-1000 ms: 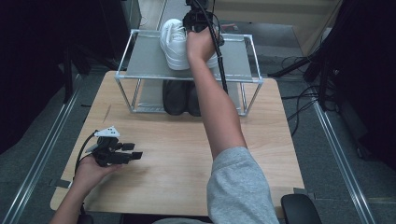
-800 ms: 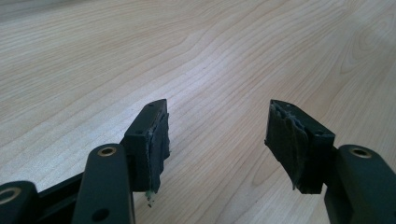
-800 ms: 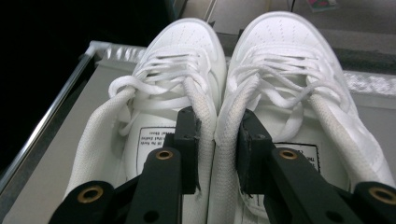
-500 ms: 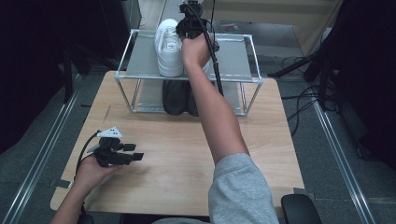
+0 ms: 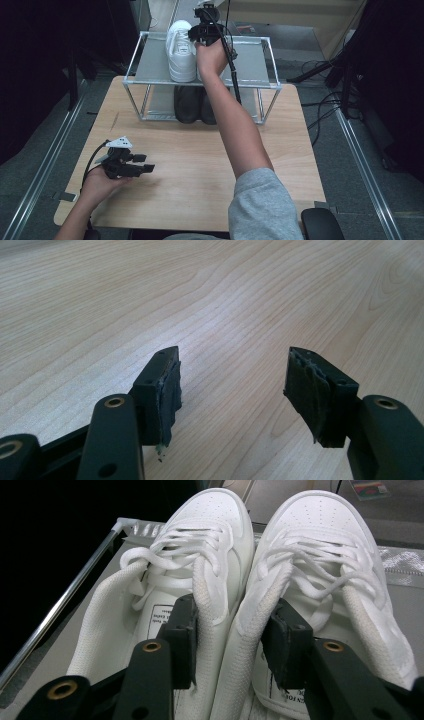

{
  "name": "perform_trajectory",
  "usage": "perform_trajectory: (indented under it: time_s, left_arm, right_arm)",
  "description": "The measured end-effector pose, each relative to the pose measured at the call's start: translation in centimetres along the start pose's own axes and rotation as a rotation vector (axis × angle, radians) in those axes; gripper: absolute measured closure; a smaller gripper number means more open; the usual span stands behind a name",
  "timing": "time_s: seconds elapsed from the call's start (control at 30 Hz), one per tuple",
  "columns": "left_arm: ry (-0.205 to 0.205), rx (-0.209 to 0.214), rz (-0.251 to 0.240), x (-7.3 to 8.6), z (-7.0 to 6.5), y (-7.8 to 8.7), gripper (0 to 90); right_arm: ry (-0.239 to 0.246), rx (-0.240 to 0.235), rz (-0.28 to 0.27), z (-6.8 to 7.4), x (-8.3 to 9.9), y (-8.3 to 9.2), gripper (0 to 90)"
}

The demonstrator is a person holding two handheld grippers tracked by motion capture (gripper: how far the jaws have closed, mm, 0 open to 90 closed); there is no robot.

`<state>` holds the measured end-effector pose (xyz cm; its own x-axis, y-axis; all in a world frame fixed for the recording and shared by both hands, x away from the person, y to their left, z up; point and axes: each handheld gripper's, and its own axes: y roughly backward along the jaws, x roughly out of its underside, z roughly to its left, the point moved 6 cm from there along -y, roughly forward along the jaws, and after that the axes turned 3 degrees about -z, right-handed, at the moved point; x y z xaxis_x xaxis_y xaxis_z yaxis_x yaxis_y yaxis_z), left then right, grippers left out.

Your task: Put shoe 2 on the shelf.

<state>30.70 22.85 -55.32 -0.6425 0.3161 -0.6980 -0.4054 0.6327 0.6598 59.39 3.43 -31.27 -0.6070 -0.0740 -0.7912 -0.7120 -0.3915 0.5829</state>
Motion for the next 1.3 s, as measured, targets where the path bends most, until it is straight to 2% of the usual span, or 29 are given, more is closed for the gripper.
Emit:
perform_trajectory:
  time_s: [0.07,0.17,0.33,0.47,0.5,0.57,0.93,0.97,1.07,1.17,1.3]
  left_arm:
    - [0.002,0.002,0.002,0.0,0.0,-0.1,39.6]
    - [-0.001,0.001,0.01,0.1,0.0,-0.1,39.6]
    - [0.0,-0.003,0.01,0.1,0.0,-0.2,39.5]
    - [-0.009,-0.004,0.016,0.0,-0.1,-0.4,39.5]
    - [-0.008,0.0,0.02,0.0,-0.1,-0.4,39.4]
    - [-0.014,-0.002,0.021,-0.1,-0.1,-0.6,39.4]
    - [-0.033,0.003,0.039,-0.6,-0.2,-1.3,39.2]
    - [-0.034,0.009,0.034,-0.7,-0.2,-1.4,39.2]
    - [-0.036,0.019,0.037,-0.9,-0.3,-1.7,39.1]
    - [-0.04,0.03,0.026,-1.3,-0.3,-1.8,39.0]
    - [-0.045,0.034,0.036,-1.6,-0.3,-2.2,38.9]
  right_arm:
    - [0.003,-0.007,-0.001,-0.1,0.1,0.0,55.8]
    - [0.034,-0.02,-0.004,-0.1,0.2,0.1,52.2]
    - [0.034,-0.048,-0.009,-0.5,0.3,0.5,46.9]
    - [0.041,-0.075,-0.005,-0.9,0.5,1.1,46.8]
    - [0.061,-0.089,-0.018,-0.8,0.5,1.4,47.9]
    - [0.105,-0.086,-0.025,-0.8,0.6,1.8,48.3]
    - [0.15,-0.165,-0.02,-0.9,1.5,4.1,47.6]
    - [0.152,-0.185,-0.019,-1.0,1.7,4.3,46.0]
    - [0.19,-0.204,-0.015,-1.3,2.2,4.7,46.0]
    - [0.187,-0.221,-0.026,-1.6,2.7,5.3,45.6]
    - [0.178,-0.247,-0.028,-1.8,3.1,6.3,45.0]
